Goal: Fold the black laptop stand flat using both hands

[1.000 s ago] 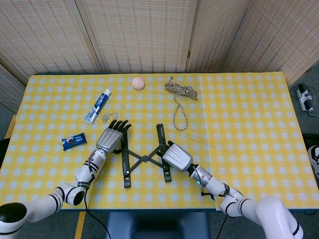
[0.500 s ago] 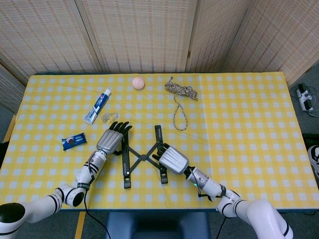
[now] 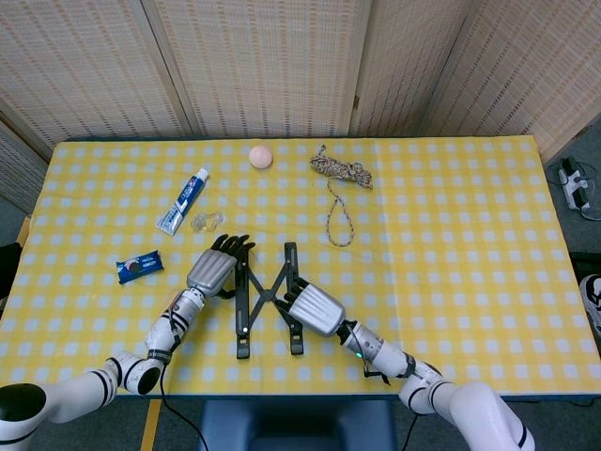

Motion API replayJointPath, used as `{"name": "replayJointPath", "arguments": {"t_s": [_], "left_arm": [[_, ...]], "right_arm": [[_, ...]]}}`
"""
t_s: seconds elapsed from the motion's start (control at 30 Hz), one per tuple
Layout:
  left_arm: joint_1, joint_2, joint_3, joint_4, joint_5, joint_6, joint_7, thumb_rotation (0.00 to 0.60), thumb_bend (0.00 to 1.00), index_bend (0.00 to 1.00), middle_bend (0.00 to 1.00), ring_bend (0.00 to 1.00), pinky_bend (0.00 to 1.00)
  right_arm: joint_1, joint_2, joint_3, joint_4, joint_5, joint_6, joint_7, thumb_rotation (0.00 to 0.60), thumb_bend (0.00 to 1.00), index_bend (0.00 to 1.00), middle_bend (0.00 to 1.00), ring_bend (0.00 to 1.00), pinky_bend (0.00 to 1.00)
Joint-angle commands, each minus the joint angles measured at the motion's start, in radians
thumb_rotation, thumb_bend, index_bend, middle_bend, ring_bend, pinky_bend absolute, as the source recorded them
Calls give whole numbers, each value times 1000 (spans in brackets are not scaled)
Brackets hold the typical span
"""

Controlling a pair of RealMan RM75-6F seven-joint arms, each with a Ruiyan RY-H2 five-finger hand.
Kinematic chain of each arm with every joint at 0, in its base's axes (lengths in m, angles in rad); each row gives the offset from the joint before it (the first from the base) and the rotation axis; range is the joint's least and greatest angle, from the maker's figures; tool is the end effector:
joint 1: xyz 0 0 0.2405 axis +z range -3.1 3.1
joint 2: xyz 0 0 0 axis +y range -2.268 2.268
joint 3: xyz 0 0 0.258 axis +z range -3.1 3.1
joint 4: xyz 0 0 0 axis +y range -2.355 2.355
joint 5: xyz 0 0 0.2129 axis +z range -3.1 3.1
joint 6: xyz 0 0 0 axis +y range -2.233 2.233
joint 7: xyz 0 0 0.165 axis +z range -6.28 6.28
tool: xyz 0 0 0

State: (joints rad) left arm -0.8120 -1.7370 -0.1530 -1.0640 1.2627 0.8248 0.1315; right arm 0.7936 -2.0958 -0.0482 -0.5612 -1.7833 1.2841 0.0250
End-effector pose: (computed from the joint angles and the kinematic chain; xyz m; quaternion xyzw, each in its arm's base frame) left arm -0.1637 0.3975 -0.0757 -0.7754 -0.3550 -0.3384 0.3977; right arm -0.1137 -0.3244 -0.1403 0.8265 -0.0925 0.4614 0.3090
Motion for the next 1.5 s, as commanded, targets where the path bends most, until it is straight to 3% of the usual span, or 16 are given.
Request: {"name": "replayJointPath", "arguments": {"t_s": [0.03, 0.6, 0.67, 0.77, 0.93, 1.1, 1.27, 1.5], "left_arm": [[-1, 1, 2, -10, 4, 1, -3, 600, 210, 0, 0, 0, 0], [4, 20, 4, -57, 10, 23, 5, 600, 210, 0, 0, 0, 0], [15, 37, 3, -74, 9, 39, 4, 600, 210, 0, 0, 0, 0], [36, 73, 4, -113, 8, 66, -2, 600, 210, 0, 0, 0, 0], [76, 143, 7, -188, 18, 125, -2, 600, 210, 0, 0, 0, 0], [113, 216, 9, -268, 29, 179, -4, 600, 210, 0, 0, 0, 0], [136, 261, 14, -314, 39, 204, -14, 600, 209, 0, 0, 0, 0], [152, 277, 13, -316, 32, 210, -36, 600, 209, 0, 0, 0, 0]], "right_arm": [[3, -9, -3, 8, -3, 4, 2, 600, 182, 409, 599, 553, 411], [9, -7, -23, -37, -12, 21, 12, 600, 182, 409, 587, 552, 411], [19, 34, -25, -95, -15, 11, 11, 600, 182, 377, 540, 532, 410], [40, 119, -18, -228, -12, -20, -16, 600, 183, 234, 433, 445, 399], [119, 316, -8, -539, 15, -202, -78, 600, 183, 29, 289, 323, 271], [220, 475, 37, -784, 116, -476, -194, 600, 183, 0, 116, 194, 168], [303, 524, 76, -839, 178, -652, -308, 600, 183, 0, 37, 109, 79], [370, 504, 99, -808, 213, -758, -389, 600, 183, 0, 0, 44, 27]]}}
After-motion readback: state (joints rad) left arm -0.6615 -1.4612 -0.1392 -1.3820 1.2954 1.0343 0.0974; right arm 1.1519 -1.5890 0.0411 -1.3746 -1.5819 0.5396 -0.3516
